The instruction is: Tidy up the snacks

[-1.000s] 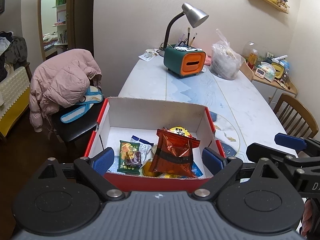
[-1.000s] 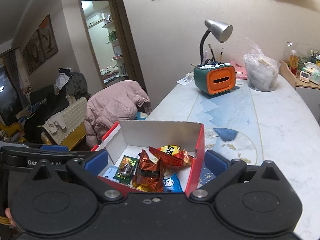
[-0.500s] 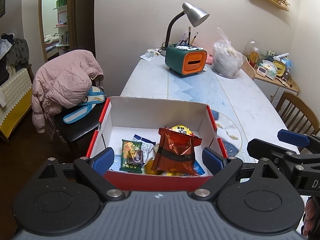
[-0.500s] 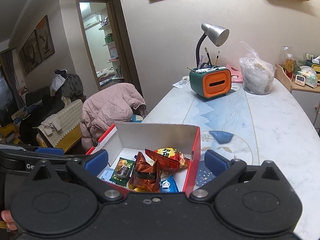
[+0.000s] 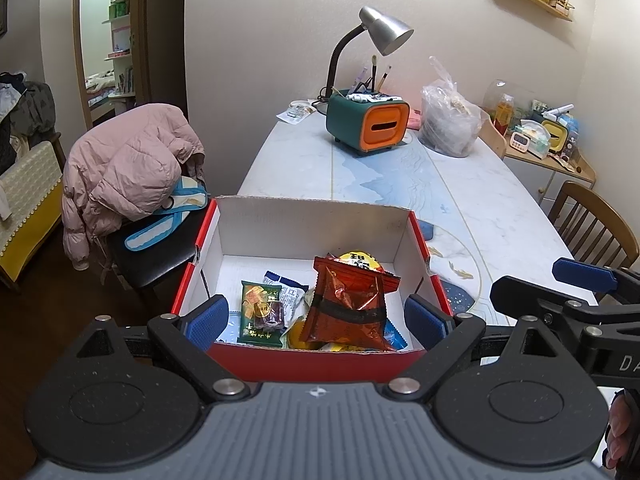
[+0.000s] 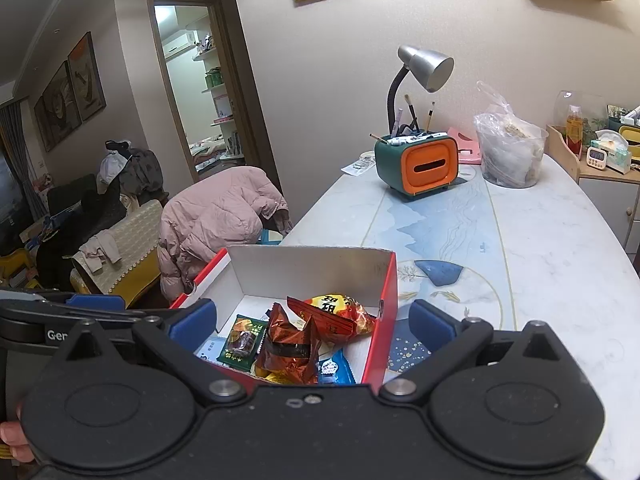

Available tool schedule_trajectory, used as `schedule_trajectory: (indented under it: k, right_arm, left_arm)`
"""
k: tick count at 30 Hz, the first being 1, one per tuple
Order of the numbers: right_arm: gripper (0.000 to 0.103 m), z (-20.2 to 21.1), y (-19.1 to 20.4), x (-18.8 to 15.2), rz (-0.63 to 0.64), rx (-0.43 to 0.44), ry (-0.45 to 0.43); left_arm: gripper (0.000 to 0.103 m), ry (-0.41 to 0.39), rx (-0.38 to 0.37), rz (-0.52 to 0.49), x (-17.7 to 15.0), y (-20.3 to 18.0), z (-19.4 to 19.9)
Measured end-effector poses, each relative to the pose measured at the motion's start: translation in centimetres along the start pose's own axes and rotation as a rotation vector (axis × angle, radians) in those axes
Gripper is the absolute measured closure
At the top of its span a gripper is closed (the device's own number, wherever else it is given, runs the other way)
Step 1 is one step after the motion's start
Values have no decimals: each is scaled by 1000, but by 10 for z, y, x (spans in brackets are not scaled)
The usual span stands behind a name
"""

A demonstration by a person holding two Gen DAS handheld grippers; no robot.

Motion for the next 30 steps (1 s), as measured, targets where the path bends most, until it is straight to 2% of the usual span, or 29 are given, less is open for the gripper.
schedule_trajectory:
  k: [30]
  right_arm:
    - [0,2,-5,-5,-17,-5,8]
  left_arm:
    - [8,27,-9,-16,-4,-4,-4]
Point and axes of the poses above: each gripper's, at about its wrist camera, not at the fingertips, and z roughly against the way its jaws point, y to its left, x to its top, the point moved 6 cm from there along -z, roughly the way its jaws point, and after that the axes turned 11 degrees about x, right-handed, at the moved point
